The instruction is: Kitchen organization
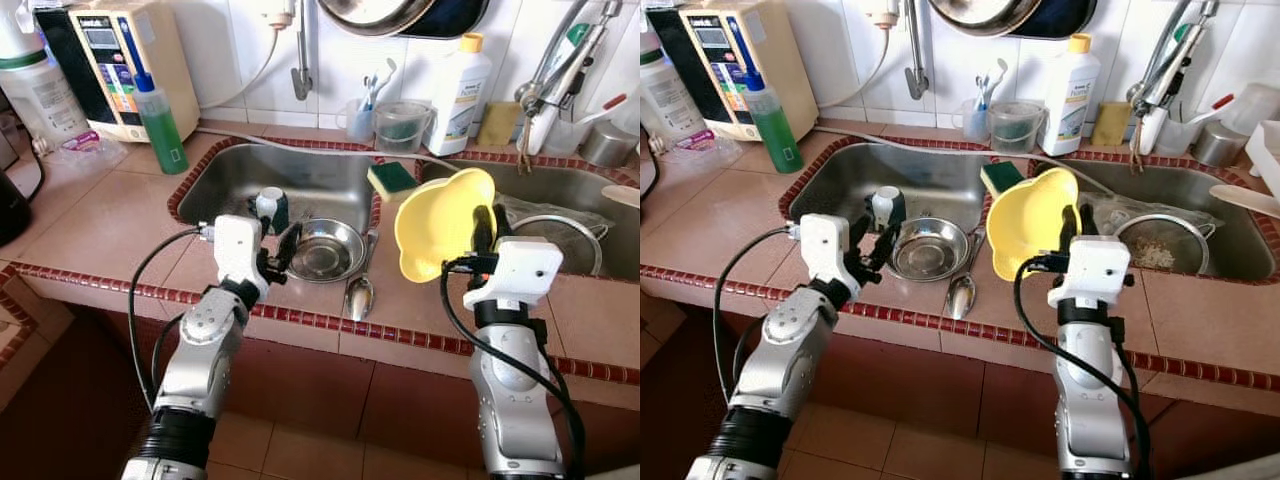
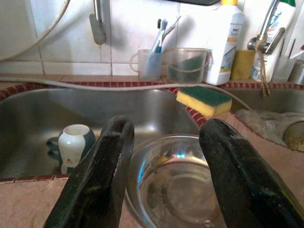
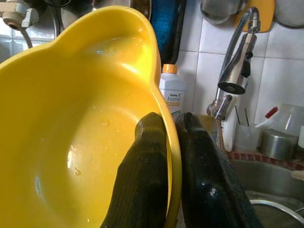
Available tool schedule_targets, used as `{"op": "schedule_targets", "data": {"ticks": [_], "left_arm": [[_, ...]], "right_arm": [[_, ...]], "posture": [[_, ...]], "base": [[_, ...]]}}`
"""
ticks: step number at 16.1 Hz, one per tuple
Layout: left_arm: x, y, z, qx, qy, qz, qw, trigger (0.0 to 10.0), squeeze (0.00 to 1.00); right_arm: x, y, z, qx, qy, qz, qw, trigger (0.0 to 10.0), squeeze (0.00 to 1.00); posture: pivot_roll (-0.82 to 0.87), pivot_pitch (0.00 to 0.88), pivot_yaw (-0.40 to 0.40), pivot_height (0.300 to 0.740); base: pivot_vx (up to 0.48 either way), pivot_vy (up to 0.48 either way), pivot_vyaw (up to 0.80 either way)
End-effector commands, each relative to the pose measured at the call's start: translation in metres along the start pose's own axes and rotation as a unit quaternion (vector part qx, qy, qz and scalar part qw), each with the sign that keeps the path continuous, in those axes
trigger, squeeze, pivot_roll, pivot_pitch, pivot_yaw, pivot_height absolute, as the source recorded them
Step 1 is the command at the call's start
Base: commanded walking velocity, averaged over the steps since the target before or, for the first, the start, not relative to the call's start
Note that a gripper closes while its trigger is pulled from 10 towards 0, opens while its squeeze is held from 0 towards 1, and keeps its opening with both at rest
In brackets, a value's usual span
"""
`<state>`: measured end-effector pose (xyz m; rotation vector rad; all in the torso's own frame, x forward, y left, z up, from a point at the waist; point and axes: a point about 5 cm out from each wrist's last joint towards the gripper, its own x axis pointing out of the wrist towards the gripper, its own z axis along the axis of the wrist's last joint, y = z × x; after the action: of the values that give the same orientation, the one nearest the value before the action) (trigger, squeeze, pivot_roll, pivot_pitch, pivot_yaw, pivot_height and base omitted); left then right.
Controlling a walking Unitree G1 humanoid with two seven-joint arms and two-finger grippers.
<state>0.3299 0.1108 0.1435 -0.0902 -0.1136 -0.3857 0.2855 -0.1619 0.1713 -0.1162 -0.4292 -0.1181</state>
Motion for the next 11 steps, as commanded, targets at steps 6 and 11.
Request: {"op": "schedule_targets", "data": {"ticks": [6, 11], "left_arm": [[0.0092, 0.0061, 0.0107, 0.041, -0.011, -0.021, 0.999, 10.0, 0.00], [0.0107, 0.0051, 0.0096, 0.037, -0.010, -0.032, 0.999, 10.0, 0.00]], "right_arm": [[0.0054, 0.0035, -0.0013, 0.005, 0.007, -0.001, 1.000, 10.0, 0.00], [0.0071, 0.0082, 0.0007, -0.001, 0.001, 0.010, 1.000, 10.0, 0.00]], "posture": [[-0.22, 0.014, 0.091, 0.740], [-0.22, 0.015, 0.089, 0.740]], "base": [[0.000, 0.246, 0.00], [0.000, 0.244, 0.00]]}}
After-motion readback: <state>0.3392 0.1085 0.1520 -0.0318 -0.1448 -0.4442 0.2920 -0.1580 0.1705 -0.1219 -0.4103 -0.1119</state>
